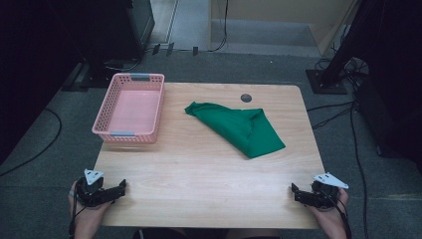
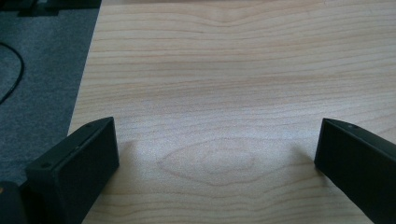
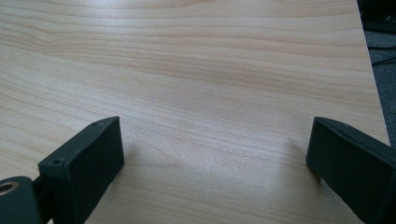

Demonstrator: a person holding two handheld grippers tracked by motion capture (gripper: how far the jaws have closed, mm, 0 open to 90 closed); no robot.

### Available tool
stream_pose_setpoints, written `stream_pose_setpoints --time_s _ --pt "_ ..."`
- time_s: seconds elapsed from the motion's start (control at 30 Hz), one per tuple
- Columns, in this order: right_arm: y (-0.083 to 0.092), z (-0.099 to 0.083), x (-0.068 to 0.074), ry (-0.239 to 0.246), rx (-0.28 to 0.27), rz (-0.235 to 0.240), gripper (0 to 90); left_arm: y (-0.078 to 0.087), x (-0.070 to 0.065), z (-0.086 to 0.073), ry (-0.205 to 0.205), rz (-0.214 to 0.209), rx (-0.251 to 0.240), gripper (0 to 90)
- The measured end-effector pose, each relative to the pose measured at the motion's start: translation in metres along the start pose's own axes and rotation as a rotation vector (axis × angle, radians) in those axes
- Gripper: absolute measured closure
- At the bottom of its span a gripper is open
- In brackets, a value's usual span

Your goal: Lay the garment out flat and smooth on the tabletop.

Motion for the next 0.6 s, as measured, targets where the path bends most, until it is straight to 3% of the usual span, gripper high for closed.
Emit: stream_pose_setpoints --time_s 0.17,0.27,0.6 --pt "0.003 0.006 0.004 -0.026 -0.019 0.020 4.3 0.000 -0.001 0.000 0.006 0.006 0.001 0.0" --pt "0.005 0.018 0.011 -0.037 -0.036 0.076 6.8 0.000 -0.001 0.000 0.006 0.006 0.001 0.0" --pt "-0.008 0.052 0.030 -0.009 -0.062 0.079 8.9 0.000 -0.001 0.000 0.005 0.006 0.001 0.0"
Point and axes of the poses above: each handheld gripper's, and its own axes: y roughly backward along the jaws, z roughly out of its top, x roughly to its left, the point moved 1 cm from there along -y, roughly forward along the jaws, and after that the axes turned 6 degrees about -y, right-handed, at the moved point
